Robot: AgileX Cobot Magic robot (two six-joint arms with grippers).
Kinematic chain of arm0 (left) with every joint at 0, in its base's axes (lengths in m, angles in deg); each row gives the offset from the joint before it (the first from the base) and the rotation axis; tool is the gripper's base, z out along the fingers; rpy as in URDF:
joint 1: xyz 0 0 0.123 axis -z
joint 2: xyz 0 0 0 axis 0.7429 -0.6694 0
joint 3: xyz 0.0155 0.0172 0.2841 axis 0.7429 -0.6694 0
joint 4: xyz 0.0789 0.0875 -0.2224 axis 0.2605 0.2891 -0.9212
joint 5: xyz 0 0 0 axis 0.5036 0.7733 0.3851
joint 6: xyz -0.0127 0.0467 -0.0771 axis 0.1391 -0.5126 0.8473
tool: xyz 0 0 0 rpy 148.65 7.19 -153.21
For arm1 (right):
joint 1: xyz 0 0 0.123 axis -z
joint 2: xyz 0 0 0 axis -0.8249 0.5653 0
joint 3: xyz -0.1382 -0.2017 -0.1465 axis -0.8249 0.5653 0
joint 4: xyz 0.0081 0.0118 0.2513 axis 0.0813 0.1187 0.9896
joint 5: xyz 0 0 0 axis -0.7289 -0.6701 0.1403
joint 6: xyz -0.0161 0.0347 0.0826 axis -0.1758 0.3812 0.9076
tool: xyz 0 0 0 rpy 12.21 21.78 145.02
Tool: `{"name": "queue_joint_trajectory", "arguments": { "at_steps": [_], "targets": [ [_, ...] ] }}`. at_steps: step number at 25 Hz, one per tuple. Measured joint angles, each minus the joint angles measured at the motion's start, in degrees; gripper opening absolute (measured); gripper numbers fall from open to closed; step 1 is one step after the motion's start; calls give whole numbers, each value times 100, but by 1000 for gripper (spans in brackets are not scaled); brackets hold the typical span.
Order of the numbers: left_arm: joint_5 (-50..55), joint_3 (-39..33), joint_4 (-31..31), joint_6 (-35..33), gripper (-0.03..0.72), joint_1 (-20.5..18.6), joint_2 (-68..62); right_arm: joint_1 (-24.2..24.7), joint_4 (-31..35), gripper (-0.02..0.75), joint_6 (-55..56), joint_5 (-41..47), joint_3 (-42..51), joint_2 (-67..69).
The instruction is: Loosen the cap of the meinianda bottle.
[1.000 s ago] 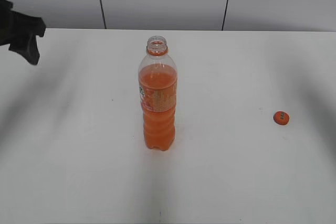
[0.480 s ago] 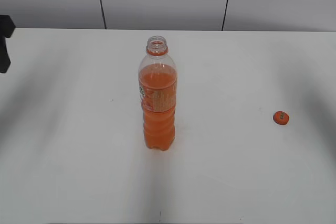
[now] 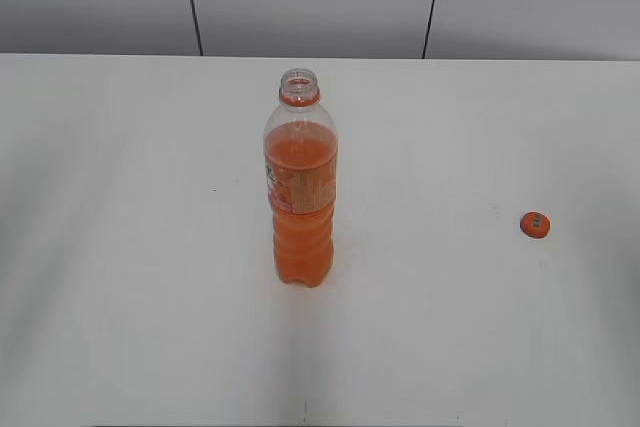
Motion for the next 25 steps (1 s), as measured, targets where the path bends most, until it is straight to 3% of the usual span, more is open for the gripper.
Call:
{"name": "queue_joint_trajectory", "arguments": {
  "at_steps": [9, 16, 25],
  "targets": [
    [15, -1048, -10, 0, 489, 0, 2222, 0, 0, 480, 11, 15, 1358, -3122],
    [-25, -1977, -197, -6, 478, 0, 3747, 0, -38, 480, 5, -76, 1598, -5265],
    [-70, -2566, -259, -281, 464, 0, 5346, 0, -38, 480, -106, -181, 1632, -5511]
  ]
}}
